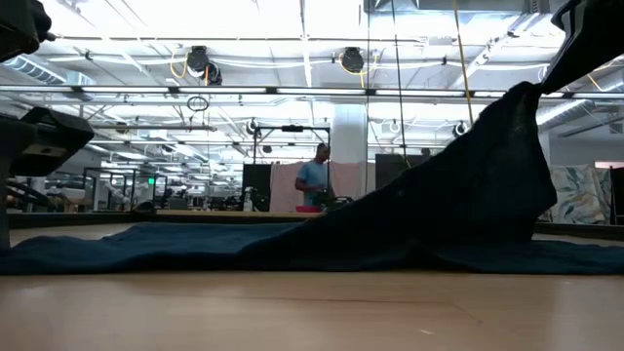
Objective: Roll towel into tight, uniform cylinder
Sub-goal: Roll the blue cloth napkin
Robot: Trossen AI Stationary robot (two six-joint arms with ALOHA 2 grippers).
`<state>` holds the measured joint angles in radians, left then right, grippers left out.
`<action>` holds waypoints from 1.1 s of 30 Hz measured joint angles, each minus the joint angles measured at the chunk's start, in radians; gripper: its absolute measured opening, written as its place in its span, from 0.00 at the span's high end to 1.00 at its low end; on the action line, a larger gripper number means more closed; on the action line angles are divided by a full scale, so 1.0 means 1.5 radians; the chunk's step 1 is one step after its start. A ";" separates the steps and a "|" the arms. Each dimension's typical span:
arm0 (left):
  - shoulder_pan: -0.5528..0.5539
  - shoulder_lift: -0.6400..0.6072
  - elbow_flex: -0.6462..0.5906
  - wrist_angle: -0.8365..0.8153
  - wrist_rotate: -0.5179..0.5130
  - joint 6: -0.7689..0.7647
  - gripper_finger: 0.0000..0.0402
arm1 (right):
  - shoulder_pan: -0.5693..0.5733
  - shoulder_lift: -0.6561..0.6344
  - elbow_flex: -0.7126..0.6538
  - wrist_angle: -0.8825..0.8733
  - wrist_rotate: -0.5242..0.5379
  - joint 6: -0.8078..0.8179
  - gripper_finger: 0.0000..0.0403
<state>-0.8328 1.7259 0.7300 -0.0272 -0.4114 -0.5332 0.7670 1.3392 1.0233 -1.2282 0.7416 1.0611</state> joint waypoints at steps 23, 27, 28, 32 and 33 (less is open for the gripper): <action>0.013 -0.167 0.012 -0.201 -0.109 -0.001 1.00 | 0.000 0.000 0.000 0.005 -0.027 -0.007 1.00; 0.043 -0.250 0.012 -0.330 -0.189 0.001 1.00 | 0.000 0.000 0.000 0.004 -0.023 -0.007 1.00; 0.053 -0.269 0.012 -0.359 -0.206 0.008 1.00 | 0.000 0.000 0.000 0.004 -0.017 -0.005 1.00; 0.100 -0.337 0.012 -0.425 -0.251 0.044 1.00 | -0.001 0.000 0.000 0.004 0.024 0.006 1.00; 0.112 -0.350 0.012 -0.437 -0.266 0.051 1.00 | -0.001 0.000 0.000 0.004 0.032 0.006 1.00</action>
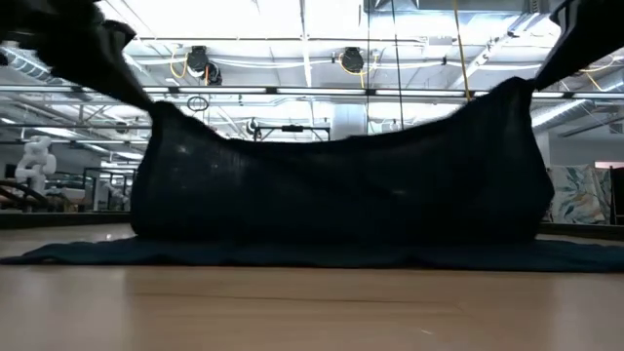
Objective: Roll towel into tight, uniform cylinder
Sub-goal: Roll the blue cloth napkin
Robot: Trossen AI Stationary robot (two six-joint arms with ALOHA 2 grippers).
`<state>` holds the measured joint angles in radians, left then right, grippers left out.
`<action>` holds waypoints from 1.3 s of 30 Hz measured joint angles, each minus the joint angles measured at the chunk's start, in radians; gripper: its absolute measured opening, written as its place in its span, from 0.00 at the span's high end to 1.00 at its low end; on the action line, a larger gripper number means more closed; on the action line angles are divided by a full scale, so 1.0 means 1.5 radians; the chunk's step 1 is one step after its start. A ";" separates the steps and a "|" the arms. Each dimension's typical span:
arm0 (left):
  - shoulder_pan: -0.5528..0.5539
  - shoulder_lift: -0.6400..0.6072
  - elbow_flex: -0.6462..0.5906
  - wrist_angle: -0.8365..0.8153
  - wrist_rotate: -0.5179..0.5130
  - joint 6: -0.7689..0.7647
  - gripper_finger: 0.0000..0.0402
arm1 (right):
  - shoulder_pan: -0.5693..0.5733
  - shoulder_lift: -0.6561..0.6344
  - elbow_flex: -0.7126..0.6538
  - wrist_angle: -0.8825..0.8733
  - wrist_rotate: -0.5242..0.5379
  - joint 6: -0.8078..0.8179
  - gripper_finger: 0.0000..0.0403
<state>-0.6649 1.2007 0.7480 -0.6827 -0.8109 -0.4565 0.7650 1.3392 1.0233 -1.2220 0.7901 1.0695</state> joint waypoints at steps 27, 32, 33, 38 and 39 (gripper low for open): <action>0.139 -0.126 0.000 -0.014 0.105 0.081 1.00 | -0.026 0.000 0.000 0.000 0.012 -0.030 1.00; 0.103 -0.126 0.000 0.019 0.132 0.061 1.00 | -0.026 0.000 0.000 0.000 0.012 -0.030 1.00; 0.097 -0.126 0.000 0.026 0.140 0.054 1.00 | -0.026 0.000 0.000 0.000 0.011 -0.030 1.00; 0.071 -0.126 -0.005 0.027 0.167 0.011 1.00 | -0.026 0.000 0.000 0.000 0.010 -0.030 1.00; 0.067 -0.126 -0.009 0.026 0.176 0.001 1.00 | -0.026 0.000 0.000 0.000 0.010 -0.030 1.00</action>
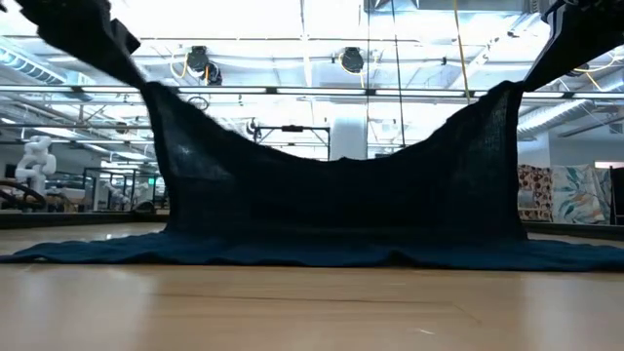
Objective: Roll towel into tight, uniform cylinder
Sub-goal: Roll the blue cloth napkin
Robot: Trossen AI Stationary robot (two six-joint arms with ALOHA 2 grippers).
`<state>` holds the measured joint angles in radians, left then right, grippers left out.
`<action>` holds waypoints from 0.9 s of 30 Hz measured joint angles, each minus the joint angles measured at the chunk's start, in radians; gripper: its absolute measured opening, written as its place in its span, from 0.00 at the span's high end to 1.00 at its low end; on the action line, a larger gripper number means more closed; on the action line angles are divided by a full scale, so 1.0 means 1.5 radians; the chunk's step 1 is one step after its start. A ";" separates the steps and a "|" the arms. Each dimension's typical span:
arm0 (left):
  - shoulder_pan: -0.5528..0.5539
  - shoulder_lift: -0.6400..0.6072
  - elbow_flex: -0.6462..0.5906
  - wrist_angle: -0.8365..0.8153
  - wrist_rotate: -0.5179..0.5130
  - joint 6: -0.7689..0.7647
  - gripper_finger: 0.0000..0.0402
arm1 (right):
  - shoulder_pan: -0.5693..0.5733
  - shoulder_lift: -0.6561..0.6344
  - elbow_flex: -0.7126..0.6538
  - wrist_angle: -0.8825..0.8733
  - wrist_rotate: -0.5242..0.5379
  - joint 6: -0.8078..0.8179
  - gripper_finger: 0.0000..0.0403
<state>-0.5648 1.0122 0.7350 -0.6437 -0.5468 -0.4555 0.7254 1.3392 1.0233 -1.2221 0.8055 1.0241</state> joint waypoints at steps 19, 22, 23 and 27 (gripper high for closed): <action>-0.066 0.011 -0.022 0.058 0.080 -0.077 1.00 | 0.000 0.000 0.000 0.000 0.000 -0.005 1.00; -0.070 0.034 -0.022 0.060 0.094 -0.077 1.00 | 0.000 0.000 0.000 0.000 0.000 -0.005 1.00; -0.071 0.046 -0.022 0.060 0.104 -0.077 1.00 | 0.000 0.000 0.000 0.000 0.000 -0.005 1.00; -0.071 0.104 -0.022 0.060 0.125 -0.077 1.00 | 0.000 0.000 0.000 0.000 0.001 -0.005 1.00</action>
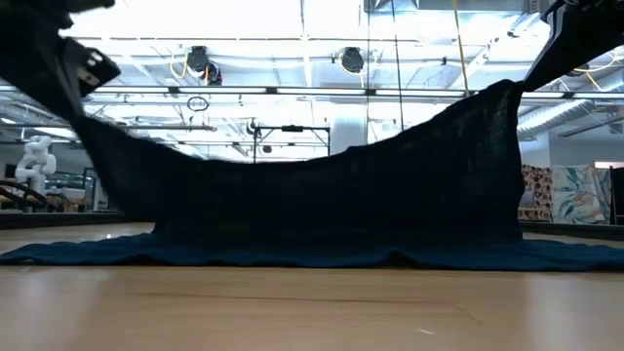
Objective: Roll towel into tight, uniform cylinder
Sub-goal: Roll the blue cloth napkin
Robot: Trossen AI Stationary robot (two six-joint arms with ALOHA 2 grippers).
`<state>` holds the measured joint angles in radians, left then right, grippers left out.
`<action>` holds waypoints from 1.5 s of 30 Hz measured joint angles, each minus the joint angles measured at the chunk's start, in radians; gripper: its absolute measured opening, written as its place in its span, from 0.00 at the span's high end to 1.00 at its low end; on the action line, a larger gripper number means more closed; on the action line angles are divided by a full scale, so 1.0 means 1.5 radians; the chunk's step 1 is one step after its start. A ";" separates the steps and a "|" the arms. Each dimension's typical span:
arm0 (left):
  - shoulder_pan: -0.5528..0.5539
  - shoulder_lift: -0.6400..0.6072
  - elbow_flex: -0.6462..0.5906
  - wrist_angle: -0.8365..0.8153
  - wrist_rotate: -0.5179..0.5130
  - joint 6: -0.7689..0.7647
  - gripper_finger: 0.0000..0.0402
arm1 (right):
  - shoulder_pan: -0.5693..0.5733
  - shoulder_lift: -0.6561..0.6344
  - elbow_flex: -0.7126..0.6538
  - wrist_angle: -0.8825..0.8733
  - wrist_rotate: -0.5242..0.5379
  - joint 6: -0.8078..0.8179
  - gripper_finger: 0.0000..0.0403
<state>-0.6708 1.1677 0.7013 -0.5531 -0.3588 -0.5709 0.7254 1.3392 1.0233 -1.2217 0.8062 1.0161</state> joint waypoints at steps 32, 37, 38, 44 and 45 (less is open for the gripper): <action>0.000 0.133 0.000 0.139 0.064 0.017 1.00 | 0.000 0.000 0.000 0.000 0.000 -0.005 1.00; 0.000 0.145 0.000 0.141 0.081 0.017 1.00 | 0.000 0.000 0.000 0.000 -0.002 -0.005 1.00; 0.000 0.147 0.000 0.144 0.082 0.017 1.00 | 0.000 0.000 0.000 0.000 -0.002 -0.005 1.00; 0.000 0.151 0.000 0.156 0.092 0.017 1.00 | 0.000 0.000 0.000 0.000 -0.002 -0.005 1.00; 0.000 0.151 0.000 0.156 0.093 0.017 1.00 | 0.000 0.000 0.000 0.000 -0.002 -0.005 1.00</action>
<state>-0.6708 1.3945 0.7010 -0.3195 -0.2196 -0.5457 0.7254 1.3388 1.0233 -1.2221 0.8031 1.0088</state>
